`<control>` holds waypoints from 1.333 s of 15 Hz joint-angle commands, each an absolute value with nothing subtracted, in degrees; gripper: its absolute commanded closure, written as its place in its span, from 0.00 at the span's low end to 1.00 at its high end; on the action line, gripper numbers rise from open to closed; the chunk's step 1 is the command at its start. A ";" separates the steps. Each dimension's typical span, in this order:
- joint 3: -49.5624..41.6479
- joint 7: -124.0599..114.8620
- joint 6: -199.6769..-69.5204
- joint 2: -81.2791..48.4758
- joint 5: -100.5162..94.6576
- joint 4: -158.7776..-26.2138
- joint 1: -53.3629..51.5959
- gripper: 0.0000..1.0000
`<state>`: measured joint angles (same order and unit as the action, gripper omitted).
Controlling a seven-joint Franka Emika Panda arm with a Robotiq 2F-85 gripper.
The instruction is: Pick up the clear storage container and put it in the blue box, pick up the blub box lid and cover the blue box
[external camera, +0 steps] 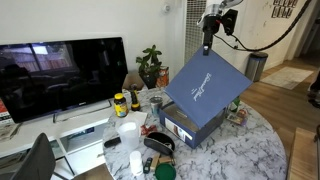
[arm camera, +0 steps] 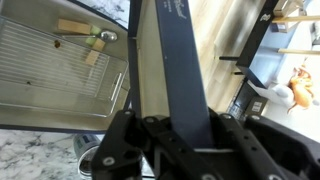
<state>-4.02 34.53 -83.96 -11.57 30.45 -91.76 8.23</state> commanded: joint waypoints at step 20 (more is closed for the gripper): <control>-1.74 36.33 -70.70 -30.15 44.23 -74.98 16.10 1.00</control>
